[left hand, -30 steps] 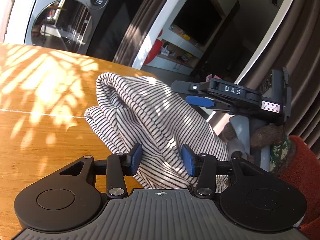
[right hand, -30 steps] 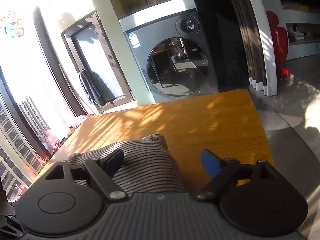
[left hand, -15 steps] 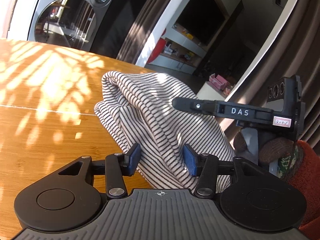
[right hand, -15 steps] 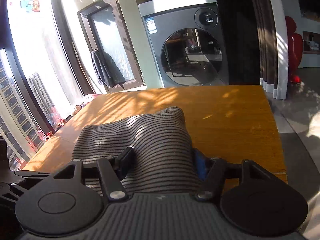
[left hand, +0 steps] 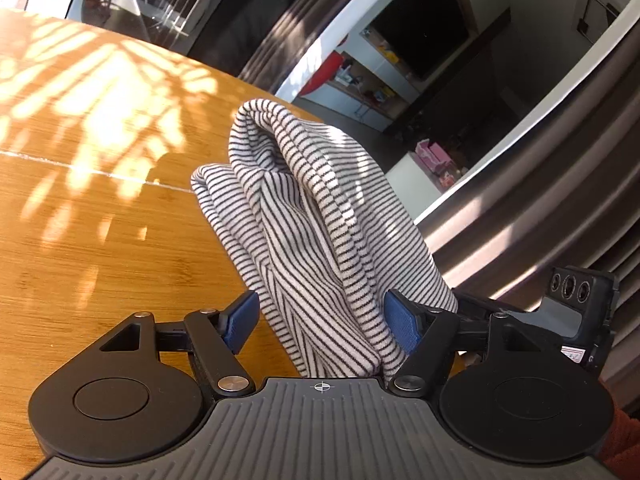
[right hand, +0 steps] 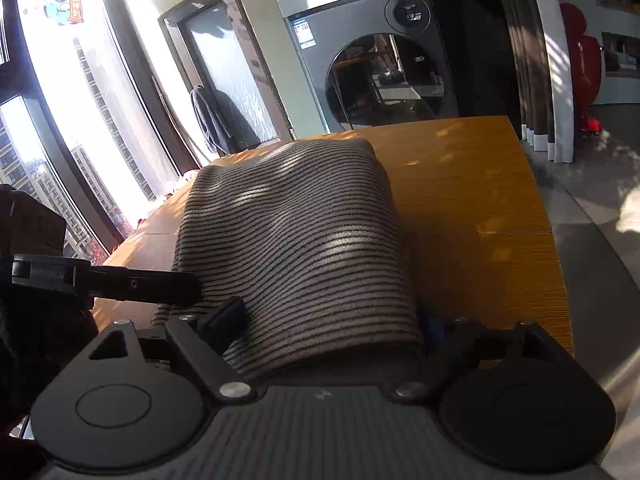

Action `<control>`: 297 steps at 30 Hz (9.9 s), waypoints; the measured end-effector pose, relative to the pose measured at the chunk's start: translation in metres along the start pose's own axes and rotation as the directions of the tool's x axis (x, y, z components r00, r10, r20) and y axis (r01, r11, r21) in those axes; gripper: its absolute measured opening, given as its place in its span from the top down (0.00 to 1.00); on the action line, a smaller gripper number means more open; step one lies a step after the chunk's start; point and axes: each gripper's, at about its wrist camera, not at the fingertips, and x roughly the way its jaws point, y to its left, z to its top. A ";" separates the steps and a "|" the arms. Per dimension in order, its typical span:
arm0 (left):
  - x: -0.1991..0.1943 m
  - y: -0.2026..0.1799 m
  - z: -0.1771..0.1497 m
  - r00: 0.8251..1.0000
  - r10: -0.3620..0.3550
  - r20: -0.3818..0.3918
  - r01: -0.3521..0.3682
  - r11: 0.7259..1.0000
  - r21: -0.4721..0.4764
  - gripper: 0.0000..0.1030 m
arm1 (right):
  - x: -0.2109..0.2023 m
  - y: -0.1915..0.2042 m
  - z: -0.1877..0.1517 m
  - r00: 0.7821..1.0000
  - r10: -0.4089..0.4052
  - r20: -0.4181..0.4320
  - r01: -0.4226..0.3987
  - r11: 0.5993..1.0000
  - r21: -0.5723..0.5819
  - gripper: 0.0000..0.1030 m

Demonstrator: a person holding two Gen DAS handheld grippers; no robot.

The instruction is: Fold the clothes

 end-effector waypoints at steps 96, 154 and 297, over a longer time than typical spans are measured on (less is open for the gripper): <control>-0.092 0.114 0.120 0.896 0.250 0.366 -0.237 0.968 -0.082 0.31 | 0.222 0.067 0.131 0.983 0.182 -0.024 -0.181 0.938 -0.296 0.21; -0.035 0.032 0.020 0.646 0.736 0.200 -0.728 0.674 -0.128 0.00 | 0.169 0.057 0.064 0.994 -0.036 -0.104 0.013 0.978 -0.210 0.00; 0.004 0.001 0.009 0.450 0.874 0.183 -0.848 0.483 -0.219 0.00 | 0.158 0.031 0.058 0.987 -0.156 -0.048 0.147 0.975 -0.165 0.00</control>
